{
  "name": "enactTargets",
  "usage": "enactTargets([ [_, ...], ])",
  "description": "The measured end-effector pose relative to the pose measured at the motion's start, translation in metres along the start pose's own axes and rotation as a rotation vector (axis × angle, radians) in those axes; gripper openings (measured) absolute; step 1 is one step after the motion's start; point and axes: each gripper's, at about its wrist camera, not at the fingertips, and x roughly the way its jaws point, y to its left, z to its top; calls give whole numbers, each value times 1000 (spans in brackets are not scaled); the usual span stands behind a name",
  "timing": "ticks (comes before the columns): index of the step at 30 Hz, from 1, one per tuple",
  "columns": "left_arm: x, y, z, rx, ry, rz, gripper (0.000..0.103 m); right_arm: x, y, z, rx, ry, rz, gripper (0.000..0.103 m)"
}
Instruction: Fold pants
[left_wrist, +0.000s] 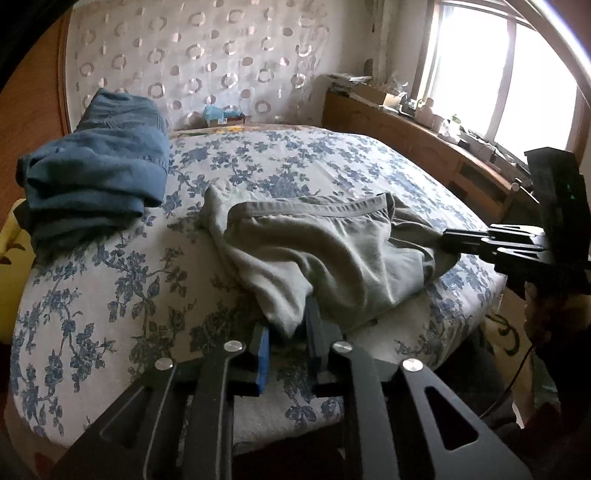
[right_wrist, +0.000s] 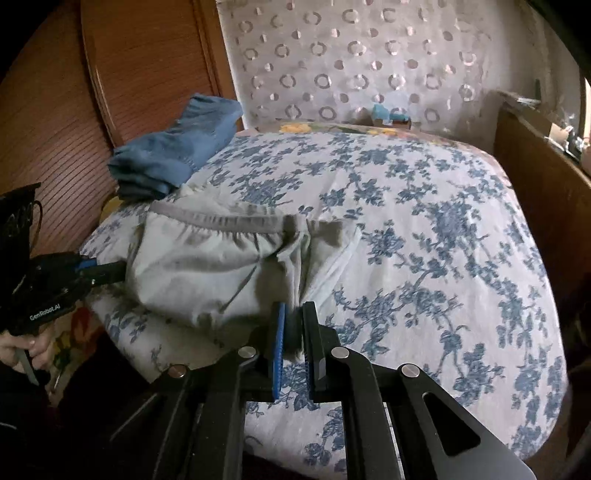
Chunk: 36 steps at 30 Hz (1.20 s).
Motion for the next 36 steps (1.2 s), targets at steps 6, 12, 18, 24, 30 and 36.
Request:
enactTargets([
  [6, -5, 3, 10, 10, -34, 5, 49, -4, 0, 11, 21, -24, -1, 26],
  [12, -1, 6, 29, -11, -64, 17, 49, 17, -1, 29, 31, -14, 21, 28],
  [18, 23, 7, 37, 4, -18, 54, 49, 54, -2, 47, 14, 30, 32, 34],
  [24, 39, 11, 34, 8, 3, 62, 45, 80, -3, 53, 16, 61, 63, 34],
  [30, 39, 14, 31, -2, -11, 66, 36, 85, -1, 55, 0, 52, 57, 34],
  [36, 32, 10, 32, 10, -37, 44, 20, 82, 6, 51, -37, 43, 64, 21],
])
